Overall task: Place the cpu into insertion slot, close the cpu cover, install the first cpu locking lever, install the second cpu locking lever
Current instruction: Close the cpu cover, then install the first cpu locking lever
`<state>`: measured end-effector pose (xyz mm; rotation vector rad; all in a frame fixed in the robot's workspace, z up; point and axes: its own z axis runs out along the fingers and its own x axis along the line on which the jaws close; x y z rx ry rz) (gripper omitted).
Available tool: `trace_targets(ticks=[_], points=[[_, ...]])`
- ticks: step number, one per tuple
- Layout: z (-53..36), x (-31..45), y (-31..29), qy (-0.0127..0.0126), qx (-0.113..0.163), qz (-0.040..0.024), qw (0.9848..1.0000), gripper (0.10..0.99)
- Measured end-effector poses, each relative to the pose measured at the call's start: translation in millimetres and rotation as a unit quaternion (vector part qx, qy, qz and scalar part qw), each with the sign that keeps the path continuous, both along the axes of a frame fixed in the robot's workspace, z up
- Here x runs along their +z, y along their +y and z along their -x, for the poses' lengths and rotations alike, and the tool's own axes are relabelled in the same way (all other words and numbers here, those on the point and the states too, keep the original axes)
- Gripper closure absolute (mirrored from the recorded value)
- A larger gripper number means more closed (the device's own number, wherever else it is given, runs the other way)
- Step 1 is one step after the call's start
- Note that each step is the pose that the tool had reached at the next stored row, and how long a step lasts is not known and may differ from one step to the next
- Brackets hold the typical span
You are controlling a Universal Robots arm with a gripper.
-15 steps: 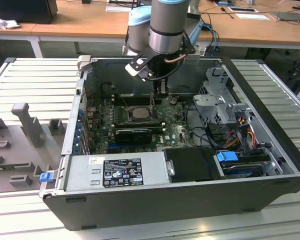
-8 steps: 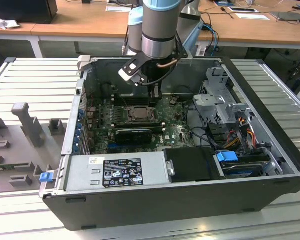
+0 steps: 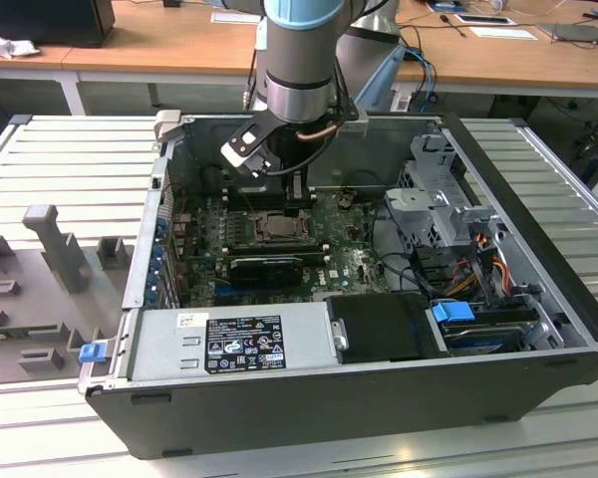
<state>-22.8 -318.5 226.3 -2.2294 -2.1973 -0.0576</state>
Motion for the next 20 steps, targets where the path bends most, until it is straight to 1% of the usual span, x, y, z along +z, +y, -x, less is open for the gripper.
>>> trace_targets(ticks=[3,5,9,12,16,20], points=[[1.5,-0.1,-0.3,-0.0002,0.002,0.0000,1.0000,0.984],[6.2,-0.1,-0.3,-0.0004,0.002,0.0000,1.0000,0.984],[11.9,-0.1,-0.3,-0.0004,0.002,0.0000,1.0000,0.984],[13.0,1.0,-0.3,-0.0004,0.002,0.0001,1.0000,0.984],[13.0,11.2,-0.3,-0.0005,0.002,0.0000,1.0000,0.984],[13.0,27.3,-0.3,-0.0005,0.002,0.0000,1.0000,0.984]])
